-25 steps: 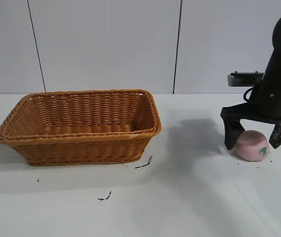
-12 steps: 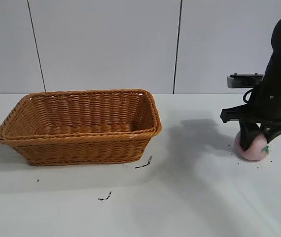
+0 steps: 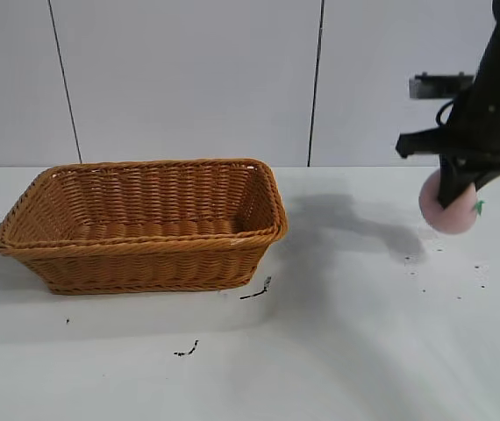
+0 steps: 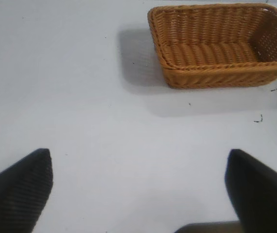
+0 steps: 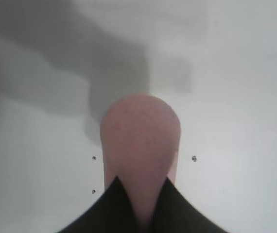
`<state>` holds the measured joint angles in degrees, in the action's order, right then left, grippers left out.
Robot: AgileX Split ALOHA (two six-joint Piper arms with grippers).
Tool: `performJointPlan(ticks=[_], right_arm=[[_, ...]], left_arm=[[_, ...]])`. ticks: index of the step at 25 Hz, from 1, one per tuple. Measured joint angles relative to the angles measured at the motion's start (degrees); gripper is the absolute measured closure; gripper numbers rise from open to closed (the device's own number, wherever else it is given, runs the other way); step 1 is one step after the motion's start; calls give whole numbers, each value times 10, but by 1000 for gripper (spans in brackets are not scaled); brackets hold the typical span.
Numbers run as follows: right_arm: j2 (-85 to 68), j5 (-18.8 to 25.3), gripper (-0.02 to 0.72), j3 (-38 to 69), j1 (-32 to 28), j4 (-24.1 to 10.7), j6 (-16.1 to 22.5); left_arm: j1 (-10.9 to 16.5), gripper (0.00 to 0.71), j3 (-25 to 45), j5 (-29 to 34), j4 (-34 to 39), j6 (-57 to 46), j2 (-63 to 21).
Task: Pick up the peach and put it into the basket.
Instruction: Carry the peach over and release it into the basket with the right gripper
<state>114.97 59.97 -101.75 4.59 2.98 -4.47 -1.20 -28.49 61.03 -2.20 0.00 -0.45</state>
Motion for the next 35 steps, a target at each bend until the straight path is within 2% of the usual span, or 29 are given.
performJointPlan(ticks=[5,11,15,19,26,30,32,33,35], right_arm=[[-1,6,713,-90,67,0,0],[1,-4,713,-118,172,2,0],[26,-26,713,-118,238,3,0],[73,-71,713,-118,286,3,1],[180,-153,713,-118,309,5,1],[224,-168,706,-118,309,4,1],[230,-168,637,-118,309,4,1],[230,-169,554,-118,309,4,1],[227,-174,307,-118,309,4,1]], left_arm=[[0,17,0,0,0,0,0],[0,17,0,0,0,0,0],[0,17,0,0,0,0,0],[0,17,0,0,0,0,0],[0,17,0,0,0,0,0],[0,17,0,0,0,0,0],[0,17,0,0,0,0,0],[0,17,0,0,0,0,0],[0,17,0,0,0,0,0]])
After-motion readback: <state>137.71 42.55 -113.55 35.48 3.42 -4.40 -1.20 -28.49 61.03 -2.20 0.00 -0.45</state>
